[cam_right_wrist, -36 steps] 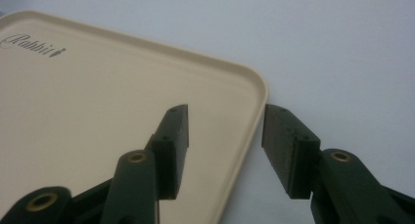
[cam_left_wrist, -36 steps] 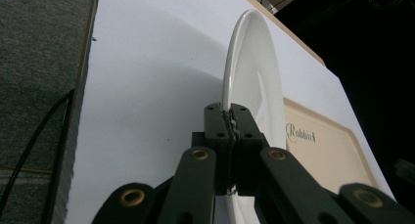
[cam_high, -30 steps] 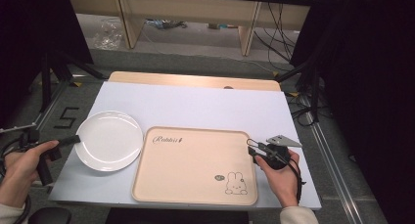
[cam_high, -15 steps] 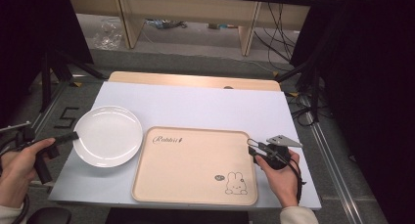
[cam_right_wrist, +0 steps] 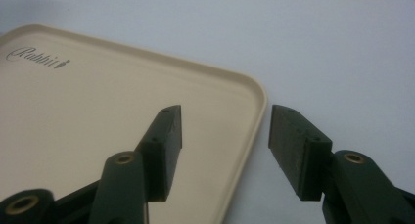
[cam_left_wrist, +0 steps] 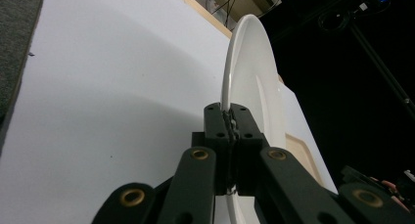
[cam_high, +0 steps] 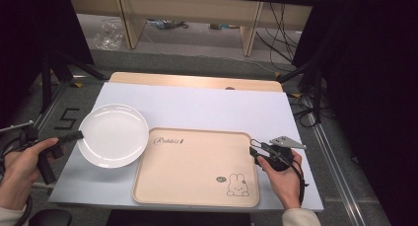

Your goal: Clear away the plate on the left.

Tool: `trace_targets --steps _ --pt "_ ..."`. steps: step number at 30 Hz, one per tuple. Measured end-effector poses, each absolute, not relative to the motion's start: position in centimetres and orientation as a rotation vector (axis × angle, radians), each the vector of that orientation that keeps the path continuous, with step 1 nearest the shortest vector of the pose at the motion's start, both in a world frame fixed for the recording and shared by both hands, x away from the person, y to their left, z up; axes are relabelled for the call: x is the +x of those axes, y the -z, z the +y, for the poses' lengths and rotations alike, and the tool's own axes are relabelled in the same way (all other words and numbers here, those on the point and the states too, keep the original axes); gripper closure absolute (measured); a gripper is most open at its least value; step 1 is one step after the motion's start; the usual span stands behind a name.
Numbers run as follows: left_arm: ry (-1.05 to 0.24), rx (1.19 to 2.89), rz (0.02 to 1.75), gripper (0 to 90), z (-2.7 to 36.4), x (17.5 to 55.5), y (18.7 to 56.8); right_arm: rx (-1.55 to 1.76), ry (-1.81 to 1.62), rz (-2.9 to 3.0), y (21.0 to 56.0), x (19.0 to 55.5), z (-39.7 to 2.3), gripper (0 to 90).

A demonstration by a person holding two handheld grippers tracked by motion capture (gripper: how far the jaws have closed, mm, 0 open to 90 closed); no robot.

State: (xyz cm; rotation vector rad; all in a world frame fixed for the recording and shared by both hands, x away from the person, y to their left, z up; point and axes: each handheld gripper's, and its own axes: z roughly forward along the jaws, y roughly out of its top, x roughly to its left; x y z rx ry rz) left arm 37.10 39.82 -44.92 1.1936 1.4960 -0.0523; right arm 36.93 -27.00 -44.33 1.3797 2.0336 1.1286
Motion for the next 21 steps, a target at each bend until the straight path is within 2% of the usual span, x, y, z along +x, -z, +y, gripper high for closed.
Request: trace_targets --steps 14,21 --pt "0.059 1.212 1.471 87.6 38.5 36.9 44.2 1.262 -1.26 1.996 43.9 36.7 -26.4 33.1" --pt "0.062 1.222 1.449 87.6 37.9 36.8 44.0 1.124 -1.322 1.984 43.3 36.5 -26.0 32.3"
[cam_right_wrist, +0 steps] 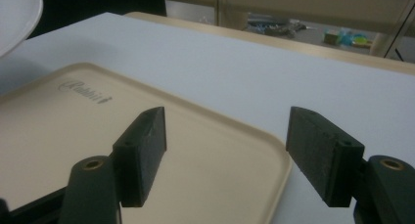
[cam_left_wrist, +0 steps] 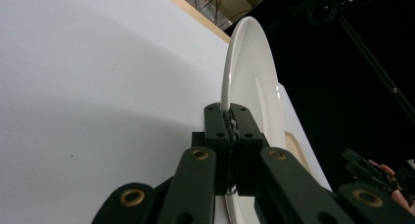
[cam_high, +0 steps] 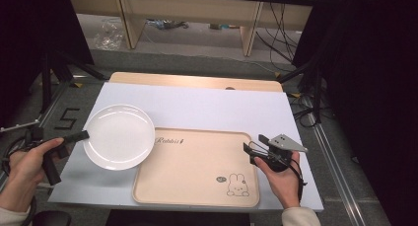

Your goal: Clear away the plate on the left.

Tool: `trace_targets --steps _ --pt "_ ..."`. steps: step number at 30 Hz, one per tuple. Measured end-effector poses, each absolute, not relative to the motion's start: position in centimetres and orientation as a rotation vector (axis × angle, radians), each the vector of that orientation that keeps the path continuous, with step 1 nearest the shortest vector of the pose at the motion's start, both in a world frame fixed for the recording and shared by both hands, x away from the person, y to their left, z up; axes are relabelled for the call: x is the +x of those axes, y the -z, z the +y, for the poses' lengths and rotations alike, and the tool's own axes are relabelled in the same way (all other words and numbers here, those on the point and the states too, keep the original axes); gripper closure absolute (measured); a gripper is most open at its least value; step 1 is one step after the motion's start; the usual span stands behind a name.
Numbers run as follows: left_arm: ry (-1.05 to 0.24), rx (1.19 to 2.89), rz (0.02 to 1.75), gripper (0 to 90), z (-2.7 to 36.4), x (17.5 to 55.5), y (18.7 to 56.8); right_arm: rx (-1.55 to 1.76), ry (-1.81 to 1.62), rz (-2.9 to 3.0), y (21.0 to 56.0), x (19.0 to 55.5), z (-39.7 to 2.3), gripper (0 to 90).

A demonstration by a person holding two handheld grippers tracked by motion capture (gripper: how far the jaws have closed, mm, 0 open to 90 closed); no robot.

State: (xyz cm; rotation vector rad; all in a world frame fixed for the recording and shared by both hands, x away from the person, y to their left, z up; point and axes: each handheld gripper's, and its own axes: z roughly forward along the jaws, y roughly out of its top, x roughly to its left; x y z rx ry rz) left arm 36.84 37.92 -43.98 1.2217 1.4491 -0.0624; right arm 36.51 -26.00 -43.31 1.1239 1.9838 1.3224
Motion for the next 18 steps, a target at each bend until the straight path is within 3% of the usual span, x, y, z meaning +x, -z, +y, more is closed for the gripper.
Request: trace_targets --steps 18 --pt "0.086 1.255 1.419 87.5 36.8 37.5 43.8 1.122 -1.331 1.972 43.0 35.6 -26.1 33.9"
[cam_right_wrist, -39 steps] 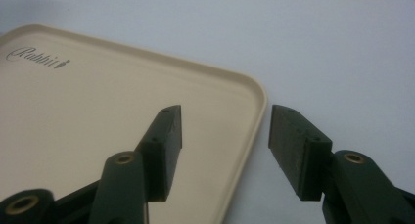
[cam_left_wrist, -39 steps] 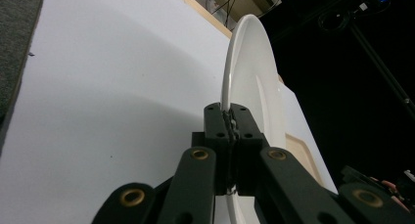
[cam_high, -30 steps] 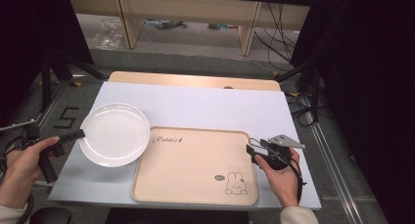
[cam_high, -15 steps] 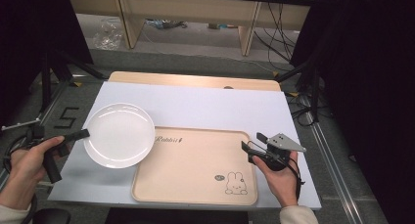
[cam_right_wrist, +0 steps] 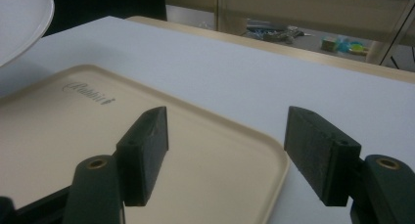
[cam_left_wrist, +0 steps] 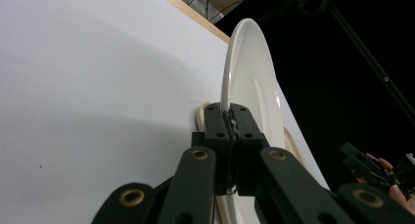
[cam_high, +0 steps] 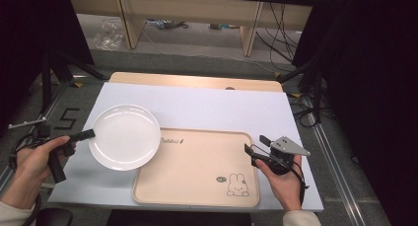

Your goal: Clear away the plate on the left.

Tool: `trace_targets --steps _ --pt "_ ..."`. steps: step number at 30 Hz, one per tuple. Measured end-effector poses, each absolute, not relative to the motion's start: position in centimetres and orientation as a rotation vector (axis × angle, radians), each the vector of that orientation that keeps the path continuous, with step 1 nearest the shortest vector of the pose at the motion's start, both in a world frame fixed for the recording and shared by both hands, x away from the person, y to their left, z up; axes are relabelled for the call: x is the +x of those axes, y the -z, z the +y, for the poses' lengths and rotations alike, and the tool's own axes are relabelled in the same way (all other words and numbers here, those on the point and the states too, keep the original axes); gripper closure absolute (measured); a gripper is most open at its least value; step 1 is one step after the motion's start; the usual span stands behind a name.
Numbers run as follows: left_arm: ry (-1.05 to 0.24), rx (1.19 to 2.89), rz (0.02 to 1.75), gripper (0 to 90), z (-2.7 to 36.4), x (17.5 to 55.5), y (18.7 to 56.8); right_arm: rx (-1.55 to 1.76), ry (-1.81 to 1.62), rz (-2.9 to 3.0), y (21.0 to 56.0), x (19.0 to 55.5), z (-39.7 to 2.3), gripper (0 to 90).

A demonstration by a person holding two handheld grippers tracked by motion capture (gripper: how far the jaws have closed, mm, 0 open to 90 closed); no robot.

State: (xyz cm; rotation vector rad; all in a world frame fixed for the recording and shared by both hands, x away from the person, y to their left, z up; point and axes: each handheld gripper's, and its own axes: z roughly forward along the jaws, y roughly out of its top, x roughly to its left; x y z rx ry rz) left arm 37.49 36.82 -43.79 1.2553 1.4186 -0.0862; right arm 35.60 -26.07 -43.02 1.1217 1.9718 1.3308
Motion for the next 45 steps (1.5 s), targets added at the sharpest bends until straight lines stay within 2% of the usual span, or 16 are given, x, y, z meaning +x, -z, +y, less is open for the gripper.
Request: trace_targets --steps 45 --pt "0.135 1.286 1.382 87.2 35.0 37.8 43.5 1.06 -1.397 1.988 42.8 35.3 -25.7 35.8"
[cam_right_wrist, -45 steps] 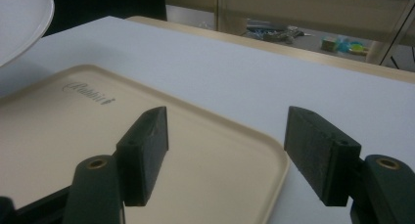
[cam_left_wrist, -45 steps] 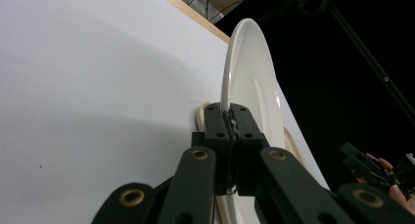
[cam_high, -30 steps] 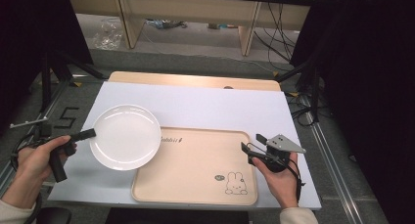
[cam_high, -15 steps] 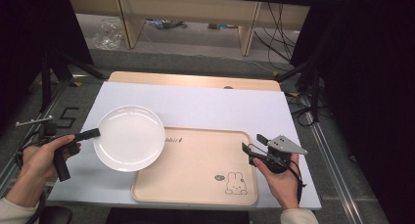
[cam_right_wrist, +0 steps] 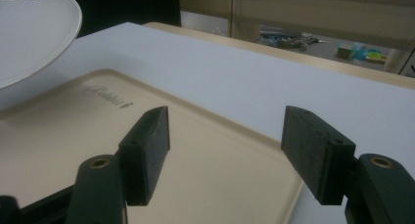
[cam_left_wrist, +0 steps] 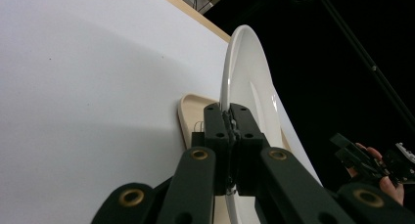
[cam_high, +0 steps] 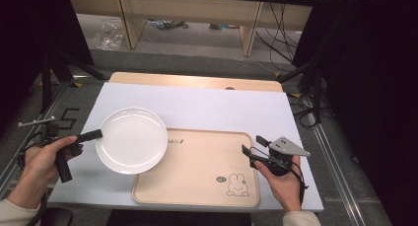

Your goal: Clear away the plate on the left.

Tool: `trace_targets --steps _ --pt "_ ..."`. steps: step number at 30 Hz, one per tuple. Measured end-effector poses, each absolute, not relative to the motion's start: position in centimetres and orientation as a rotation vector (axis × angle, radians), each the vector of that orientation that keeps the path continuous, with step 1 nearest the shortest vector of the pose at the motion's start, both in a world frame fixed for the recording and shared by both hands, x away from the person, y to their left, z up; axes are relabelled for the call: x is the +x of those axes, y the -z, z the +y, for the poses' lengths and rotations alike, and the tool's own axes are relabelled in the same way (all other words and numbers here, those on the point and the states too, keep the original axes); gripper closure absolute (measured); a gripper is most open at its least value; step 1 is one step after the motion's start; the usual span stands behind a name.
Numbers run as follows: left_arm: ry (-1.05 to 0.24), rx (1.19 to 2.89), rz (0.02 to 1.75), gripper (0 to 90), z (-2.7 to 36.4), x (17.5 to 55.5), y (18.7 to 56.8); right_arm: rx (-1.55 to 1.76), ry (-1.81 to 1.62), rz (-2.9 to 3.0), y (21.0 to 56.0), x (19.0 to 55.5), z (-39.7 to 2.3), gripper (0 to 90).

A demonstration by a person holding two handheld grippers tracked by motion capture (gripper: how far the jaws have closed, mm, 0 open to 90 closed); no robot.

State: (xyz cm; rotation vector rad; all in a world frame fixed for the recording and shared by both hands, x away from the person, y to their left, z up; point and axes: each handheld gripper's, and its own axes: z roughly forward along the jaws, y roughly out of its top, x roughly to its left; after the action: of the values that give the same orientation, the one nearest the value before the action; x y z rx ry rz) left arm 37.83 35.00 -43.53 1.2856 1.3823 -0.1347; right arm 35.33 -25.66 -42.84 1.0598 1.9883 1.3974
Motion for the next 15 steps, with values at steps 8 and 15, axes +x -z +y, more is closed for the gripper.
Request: trace_targets --steps 8,15 --pt "0.14 1.281 1.381 87.2 34.8 37.86 43.52 1.03 -1.415 2.0 42.89 35.36 -25.57 35.8" --pt "0.139 1.289 1.379 87.2 34.65 37.87 43.54 1.026 -1.405 2.014 42.79 35.2 -25.53 35.6"
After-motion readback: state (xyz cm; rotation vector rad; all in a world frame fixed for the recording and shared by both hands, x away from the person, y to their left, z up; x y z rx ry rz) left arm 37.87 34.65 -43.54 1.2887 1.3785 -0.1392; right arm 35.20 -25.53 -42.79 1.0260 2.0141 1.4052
